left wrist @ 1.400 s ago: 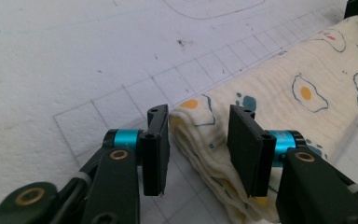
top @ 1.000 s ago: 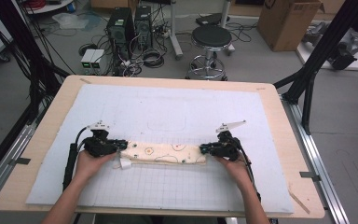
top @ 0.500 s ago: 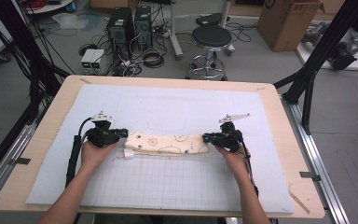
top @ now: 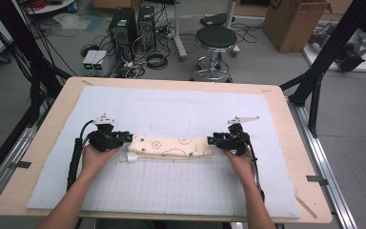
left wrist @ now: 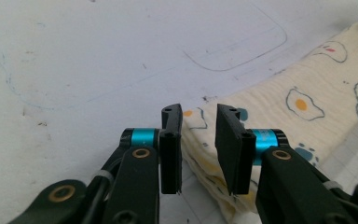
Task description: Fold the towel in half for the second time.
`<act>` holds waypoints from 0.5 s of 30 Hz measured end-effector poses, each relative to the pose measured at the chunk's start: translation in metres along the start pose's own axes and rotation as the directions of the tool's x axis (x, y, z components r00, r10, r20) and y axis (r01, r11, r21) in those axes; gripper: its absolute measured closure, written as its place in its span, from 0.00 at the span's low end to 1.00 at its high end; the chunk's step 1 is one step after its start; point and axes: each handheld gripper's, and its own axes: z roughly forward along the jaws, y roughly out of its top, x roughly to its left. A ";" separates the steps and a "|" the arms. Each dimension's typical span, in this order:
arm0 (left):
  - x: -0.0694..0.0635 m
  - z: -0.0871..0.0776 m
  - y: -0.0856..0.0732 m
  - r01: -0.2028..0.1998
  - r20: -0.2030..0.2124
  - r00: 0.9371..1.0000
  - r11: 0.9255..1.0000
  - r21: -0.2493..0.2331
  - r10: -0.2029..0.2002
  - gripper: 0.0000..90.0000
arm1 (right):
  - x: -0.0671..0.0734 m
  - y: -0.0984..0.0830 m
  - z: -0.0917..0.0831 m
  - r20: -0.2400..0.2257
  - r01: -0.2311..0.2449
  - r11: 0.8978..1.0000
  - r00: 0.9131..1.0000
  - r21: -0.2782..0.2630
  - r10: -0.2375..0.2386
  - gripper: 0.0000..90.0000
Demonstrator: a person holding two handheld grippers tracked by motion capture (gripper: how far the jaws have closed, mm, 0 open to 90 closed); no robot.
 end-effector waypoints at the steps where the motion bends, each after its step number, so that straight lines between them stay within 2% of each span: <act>1: -0.001 -0.002 0.000 -0.002 0.009 1.000 1.000 -0.004 0.002 0.77 | 0.000 0.000 -0.001 -0.002 0.006 1.000 1.000 -0.005 -0.006 0.59; 4: -0.004 -0.008 0.000 -0.030 0.014 0.999 1.000 -0.008 0.030 0.76 | 0.005 0.001 -0.005 0.011 0.008 1.000 1.000 -0.017 -0.008 0.50; 6: -0.006 -0.012 0.000 -0.038 0.018 0.999 0.999 -0.020 0.039 0.75 | 0.008 0.002 -0.007 -0.005 0.011 0.999 1.000 -0.031 -0.011 0.48; 10: -0.008 -0.020 -0.004 -0.023 0.032 0.999 0.998 -0.061 0.025 0.69 | 0.018 0.002 -0.012 0.003 0.044 0.998 0.999 -0.038 -0.044 0.41; 13: -0.010 -0.026 -0.009 -0.023 0.033 0.999 0.998 -0.065 0.025 0.61 | 0.022 0.000 -0.015 -0.004 0.059 0.997 0.998 -0.057 -0.060 0.39; 15: -0.011 -0.029 -0.011 -0.025 0.038 0.999 0.997 -0.075 0.028 0.60 | 0.024 -0.001 -0.017 -0.011 0.062 0.996 0.998 -0.061 -0.063 0.38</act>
